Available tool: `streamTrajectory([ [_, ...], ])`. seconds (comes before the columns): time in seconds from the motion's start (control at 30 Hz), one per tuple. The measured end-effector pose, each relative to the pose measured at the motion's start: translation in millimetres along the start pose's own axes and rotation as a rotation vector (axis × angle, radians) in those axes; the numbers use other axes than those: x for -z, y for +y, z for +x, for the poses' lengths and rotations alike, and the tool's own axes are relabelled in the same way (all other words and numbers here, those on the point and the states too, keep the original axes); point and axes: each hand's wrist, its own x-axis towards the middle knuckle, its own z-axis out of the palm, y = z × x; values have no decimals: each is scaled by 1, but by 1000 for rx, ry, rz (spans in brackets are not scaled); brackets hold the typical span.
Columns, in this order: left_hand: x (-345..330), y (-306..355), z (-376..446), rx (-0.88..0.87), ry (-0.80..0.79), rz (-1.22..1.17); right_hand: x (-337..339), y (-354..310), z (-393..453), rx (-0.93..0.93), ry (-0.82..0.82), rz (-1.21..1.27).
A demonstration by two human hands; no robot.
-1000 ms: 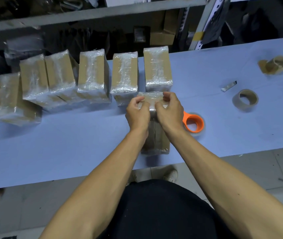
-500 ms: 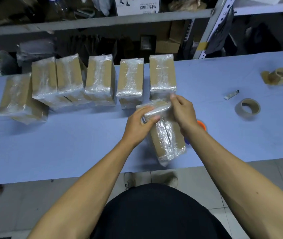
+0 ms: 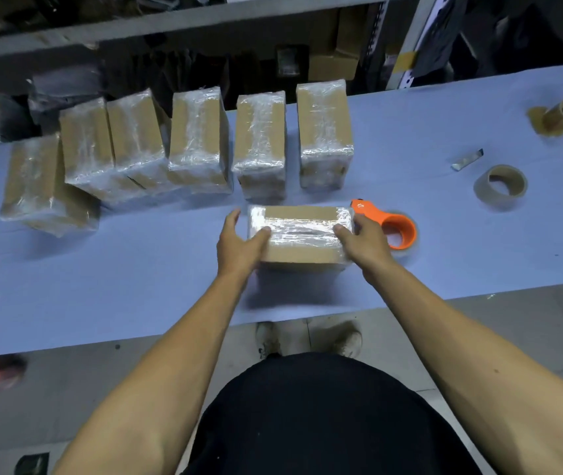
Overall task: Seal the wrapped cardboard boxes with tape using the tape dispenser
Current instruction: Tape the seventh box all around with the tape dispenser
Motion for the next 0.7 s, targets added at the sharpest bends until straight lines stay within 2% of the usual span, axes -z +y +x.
streamTrajectory([
  [0.1,12,6,7,-103,-93,176,-3,-6,7,22,-135,-61],
  [0.23,20,-2,-7,-83,-49,222,-4,3,1,84,204,-152],
  [0.27,20,-4,-12,-66,-63,246,-5,6,0,120,231,-140],
  [0.4,7,2,-19,-48,-255,351,-9,2,3,230,105,-89],
  [0.5,-20,24,-12,-64,-300,181,-14,-3,6,253,-12,-71],
  [0.6,-44,34,-6,-56,-358,31,-3,0,8,180,-99,1],
  [0.63,-49,32,-6,-49,-357,23,5,5,12,141,-43,18],
  [0.7,-51,25,-8,-22,-333,18,23,17,20,69,173,-96],
])
